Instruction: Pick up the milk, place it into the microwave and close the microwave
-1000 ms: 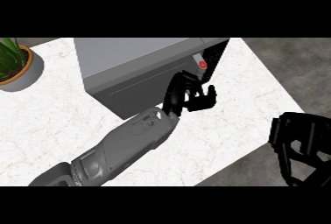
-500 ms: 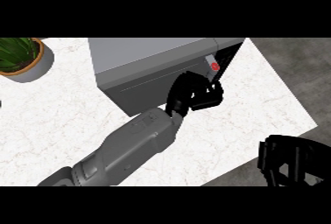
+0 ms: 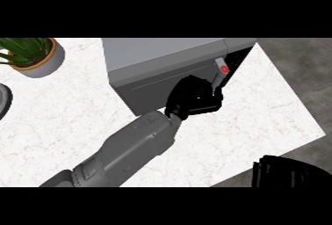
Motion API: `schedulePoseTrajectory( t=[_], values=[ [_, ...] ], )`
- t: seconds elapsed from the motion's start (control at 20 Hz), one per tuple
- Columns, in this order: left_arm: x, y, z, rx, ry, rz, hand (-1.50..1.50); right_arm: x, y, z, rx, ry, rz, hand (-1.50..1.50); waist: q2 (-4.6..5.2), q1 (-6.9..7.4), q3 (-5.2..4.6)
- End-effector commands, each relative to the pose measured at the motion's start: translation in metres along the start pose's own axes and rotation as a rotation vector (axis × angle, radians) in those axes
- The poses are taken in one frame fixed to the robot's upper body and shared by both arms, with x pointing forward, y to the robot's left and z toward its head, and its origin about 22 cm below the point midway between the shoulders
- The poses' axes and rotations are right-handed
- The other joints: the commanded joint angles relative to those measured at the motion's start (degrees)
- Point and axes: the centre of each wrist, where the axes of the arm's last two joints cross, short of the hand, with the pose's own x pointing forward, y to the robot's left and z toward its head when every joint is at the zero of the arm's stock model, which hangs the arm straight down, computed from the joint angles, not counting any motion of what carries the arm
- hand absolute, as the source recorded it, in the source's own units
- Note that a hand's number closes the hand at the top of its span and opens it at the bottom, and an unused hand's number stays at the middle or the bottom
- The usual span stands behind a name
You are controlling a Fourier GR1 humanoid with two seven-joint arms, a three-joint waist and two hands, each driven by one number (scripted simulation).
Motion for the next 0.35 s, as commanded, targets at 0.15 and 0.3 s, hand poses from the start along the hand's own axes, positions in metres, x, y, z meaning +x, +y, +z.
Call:
schedulePoseTrajectory(
  t=[0.15,0.3],
  values=[
    [-0.014,0.066,0.002,0.194,-0.009,0.096,1.50,-0.001,0.029,-0.006,-0.014,-0.007,-0.007,1.50,0.13,2.62,-0.21],
    [-0.016,0.069,0.002,0.181,-0.010,0.105,1.50,0.000,0.040,-0.008,-0.033,-0.022,-0.009,1.50,0.05,2.51,-0.12]
  ],
)
